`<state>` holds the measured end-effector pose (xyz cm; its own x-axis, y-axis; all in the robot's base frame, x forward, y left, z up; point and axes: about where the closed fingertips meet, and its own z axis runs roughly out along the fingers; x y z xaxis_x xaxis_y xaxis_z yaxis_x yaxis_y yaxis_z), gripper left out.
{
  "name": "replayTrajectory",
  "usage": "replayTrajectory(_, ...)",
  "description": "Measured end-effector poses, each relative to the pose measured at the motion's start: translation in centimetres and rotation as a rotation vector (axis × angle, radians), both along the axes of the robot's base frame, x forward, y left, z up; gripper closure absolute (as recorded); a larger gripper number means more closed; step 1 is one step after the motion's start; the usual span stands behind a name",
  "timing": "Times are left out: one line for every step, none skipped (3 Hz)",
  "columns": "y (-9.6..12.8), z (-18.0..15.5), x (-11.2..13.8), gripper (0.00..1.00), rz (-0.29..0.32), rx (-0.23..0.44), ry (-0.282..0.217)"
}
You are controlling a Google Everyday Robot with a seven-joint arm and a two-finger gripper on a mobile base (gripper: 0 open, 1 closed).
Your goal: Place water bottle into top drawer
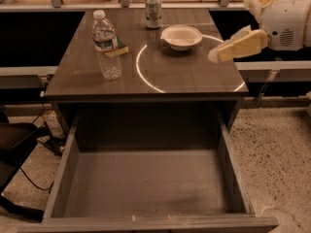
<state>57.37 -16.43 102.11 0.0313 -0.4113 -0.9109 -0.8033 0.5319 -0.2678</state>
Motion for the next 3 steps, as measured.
replayTrajectory(0.5,0.0,0.1,0.0,0.011,0.015,0.0)
replayTrajectory(1.8,-0.9,0.3,0.0,0.023,0.042,0.008)
replayTrajectory(4.3,-3.4,1.3,0.0,0.027,0.123,0.032)
